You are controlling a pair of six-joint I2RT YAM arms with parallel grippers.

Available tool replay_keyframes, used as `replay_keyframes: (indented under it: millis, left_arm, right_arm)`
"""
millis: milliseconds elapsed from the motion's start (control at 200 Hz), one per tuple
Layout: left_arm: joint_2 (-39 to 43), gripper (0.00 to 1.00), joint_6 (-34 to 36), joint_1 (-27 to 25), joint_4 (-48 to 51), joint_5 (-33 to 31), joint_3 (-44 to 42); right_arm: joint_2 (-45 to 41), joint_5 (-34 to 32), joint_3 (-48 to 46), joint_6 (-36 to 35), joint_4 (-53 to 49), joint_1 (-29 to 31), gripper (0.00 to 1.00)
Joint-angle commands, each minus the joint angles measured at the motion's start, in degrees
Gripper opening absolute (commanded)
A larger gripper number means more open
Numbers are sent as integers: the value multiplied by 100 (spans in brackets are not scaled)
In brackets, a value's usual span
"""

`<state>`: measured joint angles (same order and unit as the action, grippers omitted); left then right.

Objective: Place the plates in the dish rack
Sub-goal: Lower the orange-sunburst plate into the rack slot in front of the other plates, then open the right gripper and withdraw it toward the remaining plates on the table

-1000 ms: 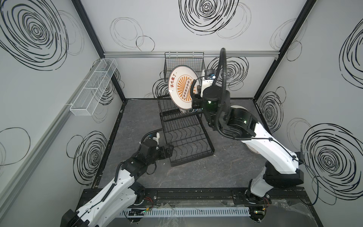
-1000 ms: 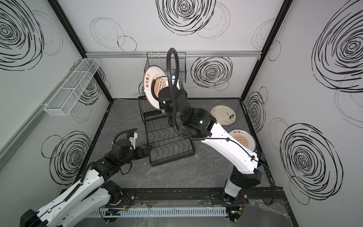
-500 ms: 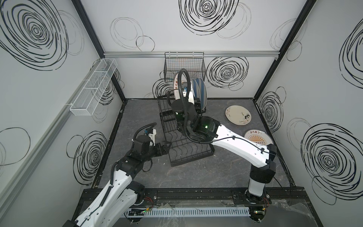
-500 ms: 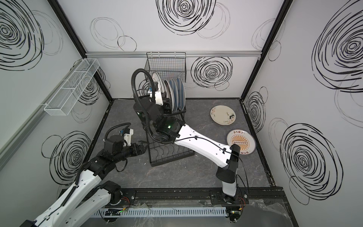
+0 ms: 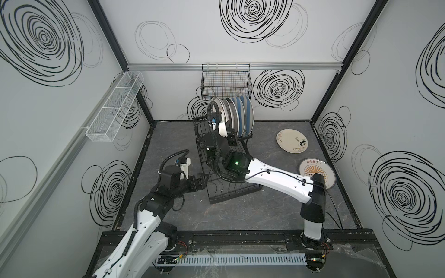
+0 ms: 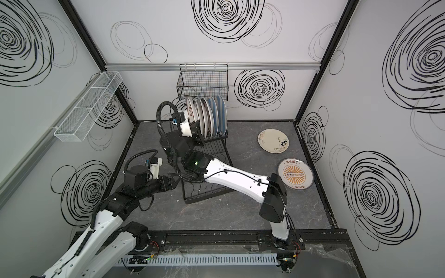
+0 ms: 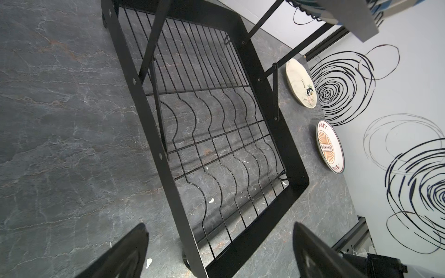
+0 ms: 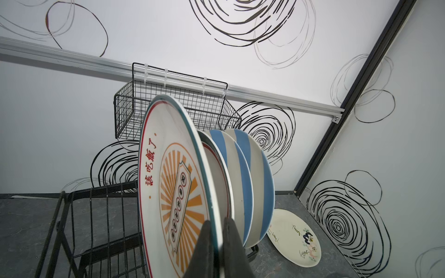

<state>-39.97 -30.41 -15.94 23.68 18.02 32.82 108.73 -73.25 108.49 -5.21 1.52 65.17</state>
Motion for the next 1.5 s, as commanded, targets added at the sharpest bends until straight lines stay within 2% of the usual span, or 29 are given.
replay_keyframes:
  millis: [0,145,625,1021,1181,1496]
  left_arm:
    - [68,96,132,74,-39,92,186]
    - [85,96,140,106,-43,88,173]
    - [94,96,189,149,-48,157,172]
    - [112,96,207,147,-40,193,182]
    - [121,96,203,154,-30,160,181]
    - [121,96,259,215,164,38,348]
  right_arm:
    - [27,35,129,241,10,-125,0]
    - [95,150,178,464,-222,-224,0]
    - [786,66,821,528,-620,-300,0]
    - [1093,519,1158,1334,-1490,-619,0]
    - [1230,802,1591,1390,-1840,-615,32]
    - [1125,1122,2323,1308,-2408,-489,53]
